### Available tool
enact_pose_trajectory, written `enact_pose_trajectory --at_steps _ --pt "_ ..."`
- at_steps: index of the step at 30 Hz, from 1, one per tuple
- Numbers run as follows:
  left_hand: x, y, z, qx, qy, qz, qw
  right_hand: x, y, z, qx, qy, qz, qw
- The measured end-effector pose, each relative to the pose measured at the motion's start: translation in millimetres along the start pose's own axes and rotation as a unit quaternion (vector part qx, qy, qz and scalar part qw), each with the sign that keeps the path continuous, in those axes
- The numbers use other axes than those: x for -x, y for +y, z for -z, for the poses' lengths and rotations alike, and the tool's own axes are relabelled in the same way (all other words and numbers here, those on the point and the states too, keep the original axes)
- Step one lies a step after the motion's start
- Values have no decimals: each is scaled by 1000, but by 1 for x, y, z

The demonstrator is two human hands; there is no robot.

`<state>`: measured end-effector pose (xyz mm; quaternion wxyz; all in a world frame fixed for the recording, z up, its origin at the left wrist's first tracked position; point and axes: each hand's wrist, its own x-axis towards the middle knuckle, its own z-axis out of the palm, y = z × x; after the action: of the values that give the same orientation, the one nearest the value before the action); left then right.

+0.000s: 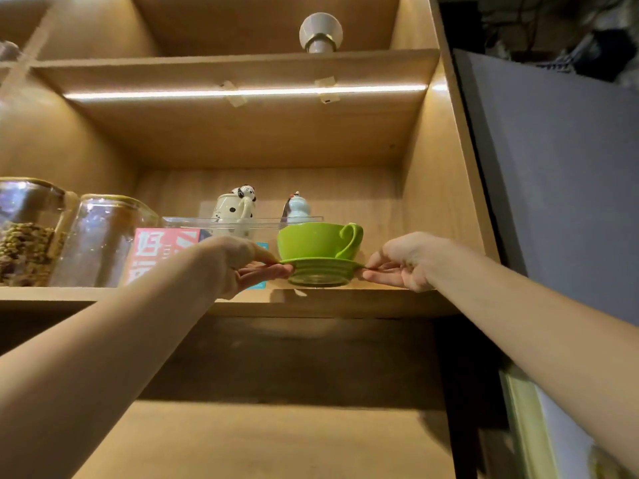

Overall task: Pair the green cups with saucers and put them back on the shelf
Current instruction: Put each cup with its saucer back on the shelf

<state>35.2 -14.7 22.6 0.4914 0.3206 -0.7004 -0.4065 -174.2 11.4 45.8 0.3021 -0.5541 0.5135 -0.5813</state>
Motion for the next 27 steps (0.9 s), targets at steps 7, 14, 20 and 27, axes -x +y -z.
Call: enact_pose_trajectory --at_steps 7,14,20,27 --pt "-15 0 -13 61 118 78 988 -18 7 -4 62 -2 -21 998" --pt "-26 -11 -13 103 149 92 979 -32 8 -10 162 52 -13 985" --pt "-18 -12 -19 78 175 81 978 -44 11 -18 200 160 43 966" --pt "-11 -47 -43 -389 354 -294 798 -13 36 -8 378 258 304 835"
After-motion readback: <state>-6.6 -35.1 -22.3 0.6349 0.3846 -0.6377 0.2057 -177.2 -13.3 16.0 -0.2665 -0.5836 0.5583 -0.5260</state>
